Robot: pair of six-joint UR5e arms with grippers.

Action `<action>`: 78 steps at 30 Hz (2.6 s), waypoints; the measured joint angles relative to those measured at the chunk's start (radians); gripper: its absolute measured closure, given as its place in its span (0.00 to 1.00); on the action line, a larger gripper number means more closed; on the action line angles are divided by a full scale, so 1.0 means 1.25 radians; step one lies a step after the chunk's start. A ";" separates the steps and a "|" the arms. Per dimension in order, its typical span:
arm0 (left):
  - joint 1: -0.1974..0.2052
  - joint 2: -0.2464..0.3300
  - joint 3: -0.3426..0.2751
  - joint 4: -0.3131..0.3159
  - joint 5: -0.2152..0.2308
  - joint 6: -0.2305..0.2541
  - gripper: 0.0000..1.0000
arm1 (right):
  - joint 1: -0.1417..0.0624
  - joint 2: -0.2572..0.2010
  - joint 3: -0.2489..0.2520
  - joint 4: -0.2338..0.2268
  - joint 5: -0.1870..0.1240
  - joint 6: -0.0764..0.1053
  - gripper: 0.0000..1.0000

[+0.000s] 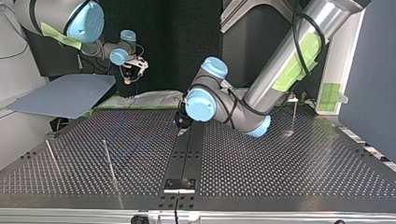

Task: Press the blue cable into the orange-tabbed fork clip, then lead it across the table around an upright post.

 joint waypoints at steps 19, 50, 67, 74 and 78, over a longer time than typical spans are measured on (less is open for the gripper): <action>-0.026 0.064 0.000 0.033 0.082 0.083 0.00 | 0.000 0.000 0.000 -0.002 -0.001 0.000 0.99; -0.129 0.081 0.095 0.111 0.068 0.089 0.00 | 0.005 0.000 0.000 -0.002 -0.003 0.000 0.99; -0.150 0.029 0.096 0.111 0.048 0.121 0.00 | 0.002 0.000 -0.001 -0.006 -0.008 0.002 0.99; -0.154 0.024 0.096 0.067 -0.002 0.172 0.00 | 0.004 0.000 -0.001 -0.006 -0.009 0.002 0.99; -0.154 0.025 0.096 0.039 -0.031 0.201 0.00 | 0.005 0.000 -0.002 -0.005 -0.009 0.001 0.99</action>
